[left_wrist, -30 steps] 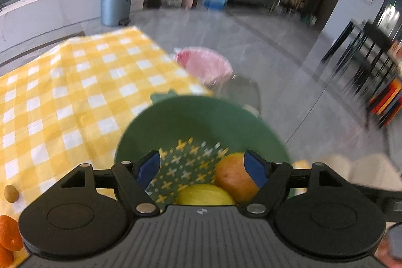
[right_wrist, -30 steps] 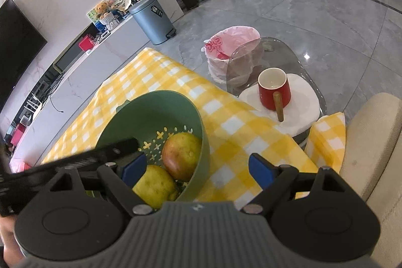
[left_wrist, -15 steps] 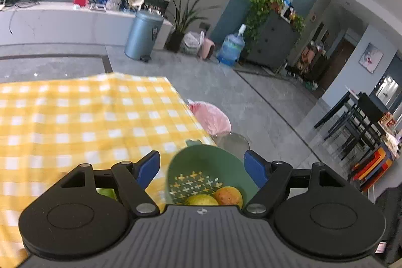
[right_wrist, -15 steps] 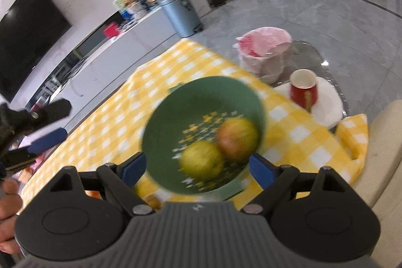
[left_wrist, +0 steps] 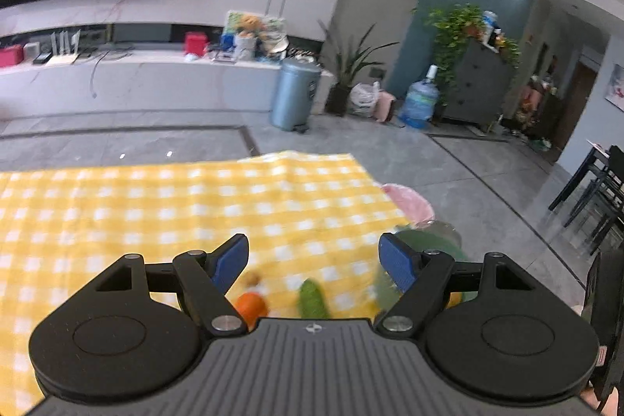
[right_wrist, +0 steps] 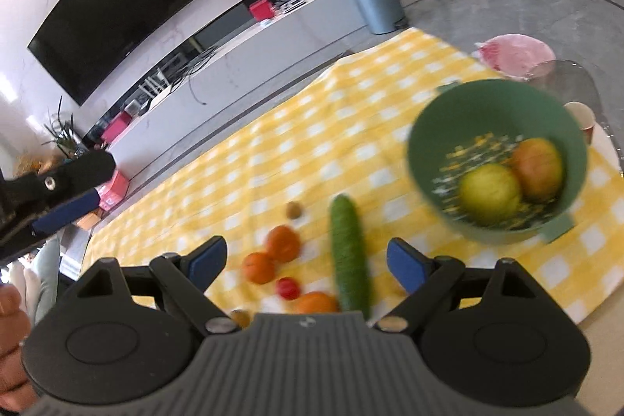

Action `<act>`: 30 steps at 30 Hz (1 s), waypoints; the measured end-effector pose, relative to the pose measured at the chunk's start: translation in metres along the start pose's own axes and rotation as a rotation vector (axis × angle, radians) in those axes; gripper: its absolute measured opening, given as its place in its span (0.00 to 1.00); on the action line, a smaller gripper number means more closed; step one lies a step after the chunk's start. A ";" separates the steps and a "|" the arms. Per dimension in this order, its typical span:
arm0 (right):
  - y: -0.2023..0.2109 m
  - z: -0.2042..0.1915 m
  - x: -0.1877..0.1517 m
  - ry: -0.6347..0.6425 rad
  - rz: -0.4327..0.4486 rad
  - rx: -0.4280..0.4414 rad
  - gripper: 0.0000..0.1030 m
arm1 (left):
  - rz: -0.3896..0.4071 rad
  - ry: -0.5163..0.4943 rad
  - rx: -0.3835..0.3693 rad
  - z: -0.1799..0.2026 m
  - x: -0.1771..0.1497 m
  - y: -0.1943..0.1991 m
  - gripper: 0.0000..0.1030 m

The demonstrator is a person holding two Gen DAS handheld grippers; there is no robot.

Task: Organize fruits
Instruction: 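Withdraw both tools from the colander back over the fruit, then reach right tool to an orange and close on it, lifting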

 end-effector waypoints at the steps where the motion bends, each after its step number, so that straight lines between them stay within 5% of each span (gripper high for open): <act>1: -0.004 -0.007 -0.002 0.001 -0.004 0.003 0.83 | -0.005 0.012 0.007 -0.007 -0.003 0.000 0.87; 10: -0.038 -0.052 -0.037 -0.003 -0.057 -0.025 0.82 | -0.080 0.133 0.059 -0.079 -0.042 0.010 0.86; 18: -0.065 -0.051 -0.062 -0.013 -0.117 -0.118 0.55 | -0.123 0.159 0.076 -0.117 -0.068 0.006 0.85; 27: -0.081 -0.035 -0.084 -0.035 -0.197 -0.204 0.54 | -0.214 0.193 0.038 -0.135 -0.090 -0.010 0.85; 30: -0.089 -0.033 -0.090 -0.018 -0.230 -0.227 0.54 | -0.270 0.133 0.048 -0.131 -0.102 -0.020 0.85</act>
Point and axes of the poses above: each gripper's, at about its wrist camera, not at the fingertips, and y roughly against the way its jaws point, z to its right, x to its top, the point moved 5 cm from there along -y, roughly the way its jaws point, and after that the axes turned 10 degrees about y, right-handed, at the moved point
